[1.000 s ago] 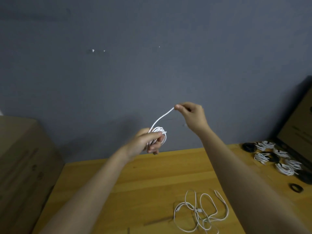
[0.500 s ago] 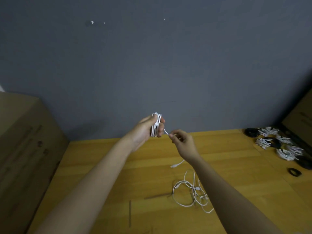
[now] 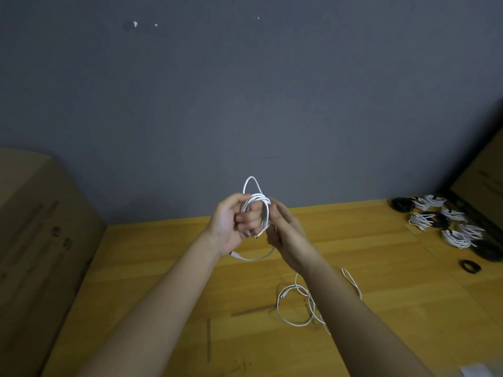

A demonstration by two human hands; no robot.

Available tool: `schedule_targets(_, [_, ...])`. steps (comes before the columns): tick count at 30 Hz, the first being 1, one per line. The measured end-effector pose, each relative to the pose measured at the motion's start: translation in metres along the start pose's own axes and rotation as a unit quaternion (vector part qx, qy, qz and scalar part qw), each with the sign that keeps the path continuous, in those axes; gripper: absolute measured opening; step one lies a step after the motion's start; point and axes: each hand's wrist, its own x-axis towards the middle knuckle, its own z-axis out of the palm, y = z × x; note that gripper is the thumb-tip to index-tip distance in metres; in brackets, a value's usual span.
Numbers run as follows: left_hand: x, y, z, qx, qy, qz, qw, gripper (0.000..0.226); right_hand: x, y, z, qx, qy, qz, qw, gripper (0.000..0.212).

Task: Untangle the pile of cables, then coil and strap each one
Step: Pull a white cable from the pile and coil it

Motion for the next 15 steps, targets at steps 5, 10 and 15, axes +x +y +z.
schedule_targets(5, [-0.002, -0.004, -0.016, 0.012, 0.017, -0.040, 0.999, 0.035, -0.003, -0.007, 0.002, 0.004, 0.014, -0.023, 1.000, 0.048])
schedule_targets(10, [0.001, -0.009, -0.016, 0.284, 0.086, 0.057, 0.953, 0.039, -0.004, -0.001, 0.006, -0.002, 0.061, -0.051, 0.997, 0.041])
schedule_targets(15, [-0.001, -0.007, -0.013, 0.192, 0.068, 0.030, 0.979, 0.031, -0.003, 0.003, 0.009, 0.015, 0.099, -0.057, 0.993, 0.030])
